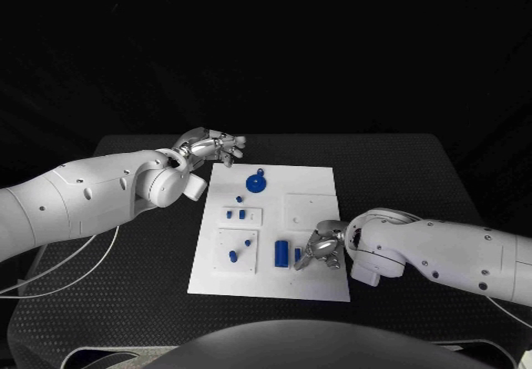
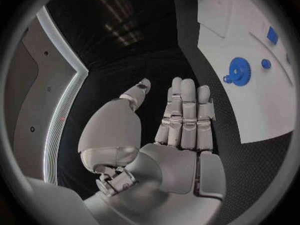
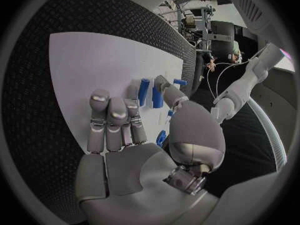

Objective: Assemble the parts on the task board

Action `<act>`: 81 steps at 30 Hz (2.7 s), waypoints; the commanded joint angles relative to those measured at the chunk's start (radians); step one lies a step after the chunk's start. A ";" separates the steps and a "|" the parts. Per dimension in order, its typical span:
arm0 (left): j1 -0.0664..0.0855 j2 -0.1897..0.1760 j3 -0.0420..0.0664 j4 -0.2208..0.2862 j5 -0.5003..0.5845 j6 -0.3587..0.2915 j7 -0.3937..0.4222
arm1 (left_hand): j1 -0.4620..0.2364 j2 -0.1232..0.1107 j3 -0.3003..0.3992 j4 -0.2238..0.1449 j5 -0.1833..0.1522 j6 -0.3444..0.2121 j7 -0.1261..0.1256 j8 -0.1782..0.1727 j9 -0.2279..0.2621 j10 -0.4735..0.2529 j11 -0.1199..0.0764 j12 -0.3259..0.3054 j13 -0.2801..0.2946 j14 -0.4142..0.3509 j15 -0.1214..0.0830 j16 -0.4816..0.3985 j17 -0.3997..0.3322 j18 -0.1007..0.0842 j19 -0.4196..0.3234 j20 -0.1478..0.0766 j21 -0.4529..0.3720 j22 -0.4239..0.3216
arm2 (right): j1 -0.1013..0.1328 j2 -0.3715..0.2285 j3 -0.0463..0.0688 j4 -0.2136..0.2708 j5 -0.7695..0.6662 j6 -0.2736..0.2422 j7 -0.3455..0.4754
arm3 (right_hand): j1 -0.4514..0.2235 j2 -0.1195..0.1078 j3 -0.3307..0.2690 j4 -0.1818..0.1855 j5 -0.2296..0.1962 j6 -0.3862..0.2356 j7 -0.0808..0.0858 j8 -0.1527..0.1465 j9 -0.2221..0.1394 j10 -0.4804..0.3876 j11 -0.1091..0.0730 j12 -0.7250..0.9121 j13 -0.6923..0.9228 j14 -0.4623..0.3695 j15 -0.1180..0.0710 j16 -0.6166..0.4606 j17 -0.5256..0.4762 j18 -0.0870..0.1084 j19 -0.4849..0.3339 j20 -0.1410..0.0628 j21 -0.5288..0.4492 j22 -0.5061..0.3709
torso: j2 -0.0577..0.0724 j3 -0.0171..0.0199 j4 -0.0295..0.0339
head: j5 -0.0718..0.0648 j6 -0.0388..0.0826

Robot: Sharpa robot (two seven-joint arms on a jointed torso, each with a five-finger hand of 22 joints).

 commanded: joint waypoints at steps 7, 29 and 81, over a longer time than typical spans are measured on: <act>0.001 0.001 0.000 0.003 -0.004 0.013 0.005 | 0.006 -0.007 0.000 0.004 -0.005 -0.005 0.004 -0.004 0.002 -0.010 0.000 -0.003 -0.001 -0.007 -0.002 -0.006 0.002 0.014 -0.007 -0.038 -0.003 0.019 | -0.003 0.002 0.000 0.000 -0.097 0.038 0.009 | 0.028 0.011 -0.008 -0.012 -0.003 -0.002 0.002 0.006 0.004 -0.008 -0.003 0.000 0.000 -0.007 -0.002 -0.002 0.002 0.021 -0.004 0.003 0.003 -0.001 | 0.000 0.0001 0.0001 | -0.002 0.000; 0.001 -0.001 0.000 0.004 -0.004 0.013 0.005 | 0.006 -0.005 0.000 0.007 -0.005 -0.005 0.004 -0.004 0.002 -0.010 0.000 -0.002 -0.001 -0.007 -0.002 -0.006 0.002 0.014 -0.006 -0.038 -0.003 0.018 | -0.012 0.018 0.000 -0.011 -0.175 -0.015 -0.021 | 0.095 0.099 0.077 0.018 -0.006 0.042 -0.016 0.030 0.016 0.029 -0.020 0.001 -0.012 0.017 -0.016 0.001 -0.005 0.021 0.021 0.003 0.010 -0.008 | 0.000 -0.0009 0.0004 | 0.000 0.000; 0.001 0.058 0.003 -0.181 0.109 -0.003 0.064 | 0.050 0.011 0.010 -0.015 -0.002 -0.003 0.001 -0.004 0.009 -0.034 0.020 -0.016 -0.010 -0.117 0.073 -0.230 -0.097 0.008 -0.098 0.029 -0.098 -0.013 | 0.089 0.120 0.154 -0.589 0.403 -0.057 0.708 | 0.045 0.154 0.014 -0.031 0.117 -0.122 0.072 -0.030 -0.011 -0.246 0.085 -0.394 -0.366 -0.320 0.127 -0.421 -0.268 -0.035 -0.390 0.136 -0.359 -0.162 | -0.035 0.0053 -0.0240 | -0.030 0.273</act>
